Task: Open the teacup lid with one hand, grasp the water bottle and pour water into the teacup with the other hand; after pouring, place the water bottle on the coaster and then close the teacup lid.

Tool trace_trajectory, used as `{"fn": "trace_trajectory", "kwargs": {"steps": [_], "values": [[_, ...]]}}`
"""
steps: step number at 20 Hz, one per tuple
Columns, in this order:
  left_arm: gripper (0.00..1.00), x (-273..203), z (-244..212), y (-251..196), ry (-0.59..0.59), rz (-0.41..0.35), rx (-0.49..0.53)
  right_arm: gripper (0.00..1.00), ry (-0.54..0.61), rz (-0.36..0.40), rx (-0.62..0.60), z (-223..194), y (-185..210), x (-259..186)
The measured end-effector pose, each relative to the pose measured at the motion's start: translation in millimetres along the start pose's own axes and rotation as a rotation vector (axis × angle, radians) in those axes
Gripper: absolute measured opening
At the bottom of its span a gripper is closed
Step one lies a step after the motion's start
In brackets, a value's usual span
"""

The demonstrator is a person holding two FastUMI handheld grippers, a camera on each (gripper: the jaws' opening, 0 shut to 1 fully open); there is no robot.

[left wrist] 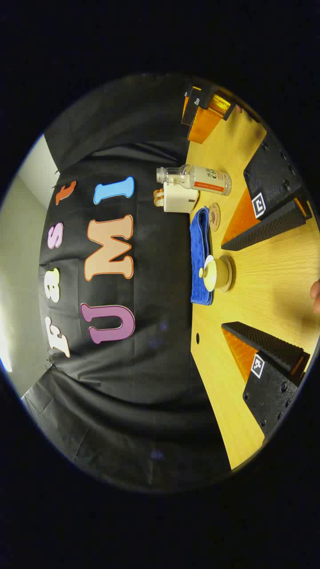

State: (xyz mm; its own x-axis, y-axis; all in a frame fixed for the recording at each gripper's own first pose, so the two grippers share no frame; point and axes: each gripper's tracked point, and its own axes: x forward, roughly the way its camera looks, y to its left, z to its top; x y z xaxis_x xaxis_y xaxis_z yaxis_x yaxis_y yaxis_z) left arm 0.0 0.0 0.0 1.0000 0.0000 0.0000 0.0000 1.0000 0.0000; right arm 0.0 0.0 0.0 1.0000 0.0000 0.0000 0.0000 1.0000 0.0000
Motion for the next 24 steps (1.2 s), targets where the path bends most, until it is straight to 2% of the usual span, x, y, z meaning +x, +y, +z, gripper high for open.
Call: {"fn": "trace_trajectory", "kwargs": {"steps": [7, 8, 9, 16, 18, 19, 23, 24], "values": [[0.95, 0.9, -2.6, 0.1, 0.011, 0.006, 0.0, 0.92, 0.02, 0.002, 0.001, -4.0, -0.5, 2.4], [0.92, 1.4, -2.9, 0.2, 0.014, 0.005, 0.0, 0.93, 0.029, 0.001, 0.001, -6.3, -0.7, 3.3], [0.95, 0.6, -3.2, -0.1, 0.013, 0.005, 0.0, 0.93, 0.04, 0.001, 0.001, -8.4, -0.3, 4.5], [0.95, -0.2, -2.9, 2.6, 0.013, 0.018, 0.001, 0.92, 0.115, 0.034, 0.007, -23.3, 6.8, 9.3], [0.95, -0.1, -1.9, 3.0, 0.012, 0.019, 0.001, 1.0, 0.101, 0.026, 0.006, -20.4, 3.6, 9.3], [0.94, 1.4, -3.7, 2.4, 0.013, 0.019, 0.001, 0.94, 0.103, 0.025, 0.006, -20.6, 4.8, 9.7], [0.94, 1.3, -3.8, 2.7, 0.013, 0.019, 0.0, 0.94, 0.111, 0.025, 0.005, -22.5, 5.6, 9.3], [0.94, 1.2, -3.6, 2.9, 0.013, 0.019, 0.0, 1.0, 0.107, 0.025, 0.006, -21.7, 5.4, 9.8]]}}
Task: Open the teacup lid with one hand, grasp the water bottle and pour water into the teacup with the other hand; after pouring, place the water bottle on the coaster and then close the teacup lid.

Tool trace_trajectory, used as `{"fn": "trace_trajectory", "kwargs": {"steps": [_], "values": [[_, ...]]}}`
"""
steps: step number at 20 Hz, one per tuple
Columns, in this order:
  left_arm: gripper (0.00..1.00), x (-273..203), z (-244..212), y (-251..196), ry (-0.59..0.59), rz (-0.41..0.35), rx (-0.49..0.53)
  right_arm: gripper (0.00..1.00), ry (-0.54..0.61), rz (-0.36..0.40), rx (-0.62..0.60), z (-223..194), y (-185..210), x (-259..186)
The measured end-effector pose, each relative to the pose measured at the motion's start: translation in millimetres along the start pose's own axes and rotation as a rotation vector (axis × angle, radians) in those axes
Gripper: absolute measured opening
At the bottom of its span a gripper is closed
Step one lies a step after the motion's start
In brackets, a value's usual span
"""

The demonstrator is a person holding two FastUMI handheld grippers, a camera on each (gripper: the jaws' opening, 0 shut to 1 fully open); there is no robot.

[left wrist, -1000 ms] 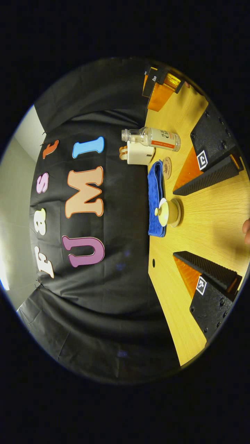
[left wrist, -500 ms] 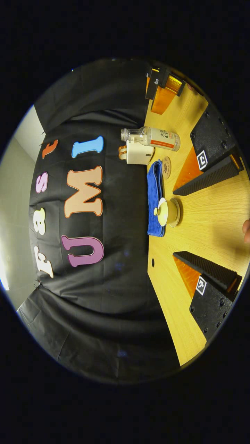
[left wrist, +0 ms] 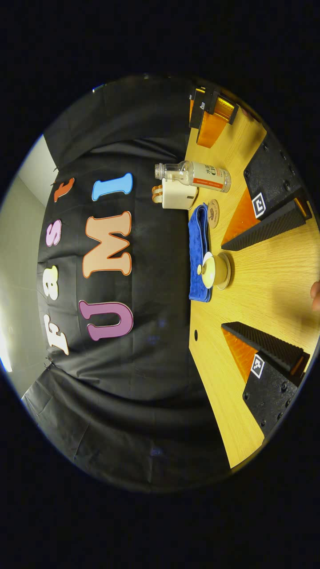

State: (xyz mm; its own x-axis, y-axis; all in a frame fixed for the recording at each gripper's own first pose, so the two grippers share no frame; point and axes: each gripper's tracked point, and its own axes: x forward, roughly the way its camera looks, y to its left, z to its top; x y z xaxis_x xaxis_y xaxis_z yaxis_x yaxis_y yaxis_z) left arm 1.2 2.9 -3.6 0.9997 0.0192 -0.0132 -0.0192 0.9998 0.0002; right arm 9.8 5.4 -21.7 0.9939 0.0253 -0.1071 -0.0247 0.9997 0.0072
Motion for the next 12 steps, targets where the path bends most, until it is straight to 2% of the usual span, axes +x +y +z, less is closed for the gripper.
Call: {"fn": "trace_trajectory", "kwargs": {"steps": [2, 3, 5, 7, 8, 10, 11, 12], "values": [[0.94, 0.0, 0.5, 0.2, 0.001, -0.001, 0.001, 0.94, 0.003, 0.0, 0.0, 0.2, -0.4, 0.1], [0.94, 0.1, 0.7, -0.7, -0.001, -0.004, 0.0, 0.98, 0.001, -0.001, 0.0, 0.2, -0.4, -0.4], [0.95, 1.7, 0.3, -1.5, -0.002, -0.006, 0.0, 0.93, 0.002, -0.001, 0.0, -0.3, -0.4, -0.7], [0.95, 5.7, 0.2, -2.8, 0.0, -0.01, 0.0, 0.93, 0.002, -0.001, 0.0, -0.5, -0.2, -0.1], [0.94, 10.6, 0.1, -4.1, 0.0, -0.014, 0.001, 0.98, 0.002, -0.001, 0.0, 0.0, -0.3, 0.1], [0.94, 24.0, 0.0, -8.3, 0.0, -0.026, 0.003, 0.98, 0.002, -0.001, 0.0, -0.2, -0.2, -0.3], [0.94, 30.8, -0.1, -11.2, 0.001, -0.038, 0.005, 0.93, 0.002, -0.001, 0.0, 0.0, -0.5, -0.5], [0.94, 37.9, -0.9, -13.9, 0.002, -0.048, 0.005, 0.94, 0.001, -0.001, 0.0, -0.1, -0.3, -0.1]]}}
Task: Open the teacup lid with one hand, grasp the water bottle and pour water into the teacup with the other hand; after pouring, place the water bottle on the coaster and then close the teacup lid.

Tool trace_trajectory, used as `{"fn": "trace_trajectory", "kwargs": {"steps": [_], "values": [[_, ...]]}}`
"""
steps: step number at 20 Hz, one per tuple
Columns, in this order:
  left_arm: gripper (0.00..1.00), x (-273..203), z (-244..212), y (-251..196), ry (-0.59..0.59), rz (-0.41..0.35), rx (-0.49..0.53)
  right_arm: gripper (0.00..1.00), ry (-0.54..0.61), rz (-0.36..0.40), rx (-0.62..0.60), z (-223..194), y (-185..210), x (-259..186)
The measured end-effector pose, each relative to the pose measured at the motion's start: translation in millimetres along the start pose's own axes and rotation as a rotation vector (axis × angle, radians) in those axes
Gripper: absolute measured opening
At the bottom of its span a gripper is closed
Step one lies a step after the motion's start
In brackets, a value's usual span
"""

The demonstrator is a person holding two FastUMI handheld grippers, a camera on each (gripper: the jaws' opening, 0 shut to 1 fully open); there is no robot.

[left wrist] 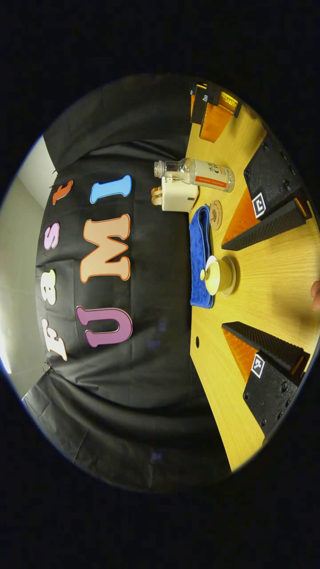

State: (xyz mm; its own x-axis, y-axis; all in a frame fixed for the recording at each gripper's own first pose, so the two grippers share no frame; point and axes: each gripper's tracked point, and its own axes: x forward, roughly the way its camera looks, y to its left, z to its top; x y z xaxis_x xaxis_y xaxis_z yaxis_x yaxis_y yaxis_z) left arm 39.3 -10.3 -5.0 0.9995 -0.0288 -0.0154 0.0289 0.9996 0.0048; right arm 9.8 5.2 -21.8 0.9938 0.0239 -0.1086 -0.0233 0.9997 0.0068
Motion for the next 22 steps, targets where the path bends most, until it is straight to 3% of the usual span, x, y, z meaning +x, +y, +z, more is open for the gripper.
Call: {"fn": "trace_trajectory", "kwargs": {"steps": [1, 3, 7, 10, 15, 22], "values": [[0.94, 12.5, 0.9, -3.5, -0.004, -0.02, -0.002, 0.98, 0.0, 0.0, 0.0, 0.2, 0.3, -0.3], [0.94, 34.0, -0.7, -4.8, 0.002, -0.025, 0.0, 0.93, 0.0, 0.0, 0.0, -0.2, 0.0, -0.8], [0.92, 75.1, -5.0, -7.3, 0.029, -0.019, 0.028, 0.98, 0.001, 0.007, 0.001, 0.4, 0.9, 1.4], [0.94, 109.7, -7.1, -14.7, 0.047, -0.017, 0.087, 0.94, -0.001, 0.001, -0.003, -1.0, -5.1, 2.3], [0.95, 135.5, -19.1, -12.7, 0.119, -0.02, 0.076, 0.94, 0.004, -0.062, -0.004, -2.5, -34.8, 16.9], [0.95, 149.7, -21.0, -16.7, 0.138, -0.034, 0.128, 0.98, 0.006, -0.072, -0.008, -3.9, -37.6, 20.4]]}}
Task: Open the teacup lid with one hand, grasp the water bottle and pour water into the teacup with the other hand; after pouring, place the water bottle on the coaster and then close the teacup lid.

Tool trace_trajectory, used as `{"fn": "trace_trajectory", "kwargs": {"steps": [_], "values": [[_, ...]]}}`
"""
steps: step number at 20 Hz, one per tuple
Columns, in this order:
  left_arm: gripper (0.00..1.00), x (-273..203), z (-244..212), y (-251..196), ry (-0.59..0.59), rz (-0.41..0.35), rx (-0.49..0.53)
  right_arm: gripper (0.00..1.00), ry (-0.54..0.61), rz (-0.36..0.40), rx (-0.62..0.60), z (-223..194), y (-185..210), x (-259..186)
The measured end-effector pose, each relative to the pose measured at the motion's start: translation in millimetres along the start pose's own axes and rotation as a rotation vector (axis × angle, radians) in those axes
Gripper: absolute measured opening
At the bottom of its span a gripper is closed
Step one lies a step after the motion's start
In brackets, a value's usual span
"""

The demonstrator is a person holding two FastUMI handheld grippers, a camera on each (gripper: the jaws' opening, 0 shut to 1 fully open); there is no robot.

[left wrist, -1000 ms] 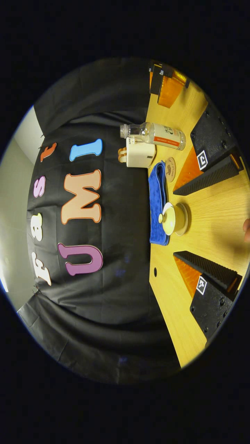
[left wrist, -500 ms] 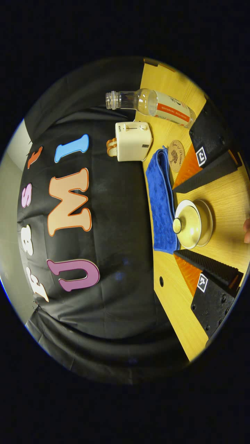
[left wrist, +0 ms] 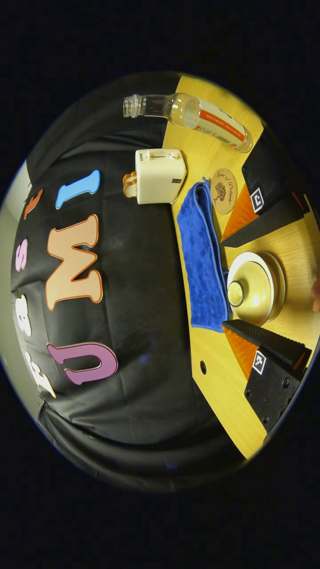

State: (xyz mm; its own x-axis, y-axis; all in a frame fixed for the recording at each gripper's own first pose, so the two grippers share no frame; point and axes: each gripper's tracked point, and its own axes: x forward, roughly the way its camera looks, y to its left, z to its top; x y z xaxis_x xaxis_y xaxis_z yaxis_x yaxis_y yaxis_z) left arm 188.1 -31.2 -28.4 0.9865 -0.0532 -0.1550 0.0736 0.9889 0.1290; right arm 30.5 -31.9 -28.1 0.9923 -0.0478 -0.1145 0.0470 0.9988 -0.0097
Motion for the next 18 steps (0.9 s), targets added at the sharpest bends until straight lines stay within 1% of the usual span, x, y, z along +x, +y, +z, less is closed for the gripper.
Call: {"fn": "trace_trajectory", "kwargs": {"steps": [1, 2, 3, 5, 7, 8, 9, 10, 11, 12, 13, 14, 15, 17, 18], "values": [[0.95, 1.3, 0.2, -0.2, 0.002, -0.001, 0.004, 1.0, -0.002, 0.0, 0.0, 0.9, -0.1, -0.5], [0.95, 2.4, -0.9, -0.2, 0.005, -0.002, 0.005, 0.98, -0.005, 0.001, 0.0, 0.4, 0.1, -0.8], [0.95, 4.1, -0.9, 0.0, 0.007, -0.004, 0.003, 0.98, -0.006, 0.001, 0.0, 0.9, 0.3, -1.0], [0.91, 5.4, -1.3, 1.7, 0.011, -0.002, -0.003, 0.98, -0.009, 0.001, 0.0, 1.4, 0.1, -1.3], [0.83, 6.2, -1.9, 1.5, 0.014, 0.0, -0.003, 0.98, -0.01, 0.003, 0.0, 1.3, 0.2, -1.0], [0.77, 6.8, -2.4, 2.6, 0.015, 0.003, -0.002, 0.94, -0.01, 0.003, 0.001, 1.0, 0.1, -0.1], [0.74, 7.4, -1.8, 4.4, 0.016, 0.009, 0.003, 1.0, -0.011, 0.005, 0.0, 1.2, 0.0, 0.0], [0.7, 7.3, -2.5, 4.1, 0.016, 0.011, 0.005, 0.94, -0.011, 0.005, 0.0, 0.6, 0.1, -0.8], [0.68, 7.8, -2.1, 3.8, 0.017, 0.013, 0.008, 0.98, -0.011, 0.005, 0.001, 1.0, 0.2, -1.4], [0.66, 8.1, -2.5, 3.8, 0.02, 0.009, 0.011, 0.98, -0.011, 0.005, 0.0, 0.8, -0.5, -1.3], [0.66, 8.5, -1.8, 5.5, 0.015, 0.017, 0.013, 1.0, -0.012, 0.005, 0.001, 1.0, -1.0, -1.3], [0.6, 8.4, -1.1, 6.8, 0.011, 0.019, 0.012, 1.0, -0.012, 0.004, 0.0, 0.7, -1.6, -1.5], [0.58, 8.1, -0.1, 8.9, 0.006, 0.027, 0.012, 0.98, -0.012, 0.004, 0.0, 1.4, -1.3, -1.5], [0.42, 8.4, 1.6, 11.3, -0.002, 0.034, 0.009, 0.98, -0.012, 0.004, 0.0, 0.9, -1.8, -1.1], [0.37, 8.0, 1.6, 13.2, -0.01, 0.042, 0.008, 0.98, -0.012, 0.004, 0.0, 0.5, -1.9, -0.4]]}}
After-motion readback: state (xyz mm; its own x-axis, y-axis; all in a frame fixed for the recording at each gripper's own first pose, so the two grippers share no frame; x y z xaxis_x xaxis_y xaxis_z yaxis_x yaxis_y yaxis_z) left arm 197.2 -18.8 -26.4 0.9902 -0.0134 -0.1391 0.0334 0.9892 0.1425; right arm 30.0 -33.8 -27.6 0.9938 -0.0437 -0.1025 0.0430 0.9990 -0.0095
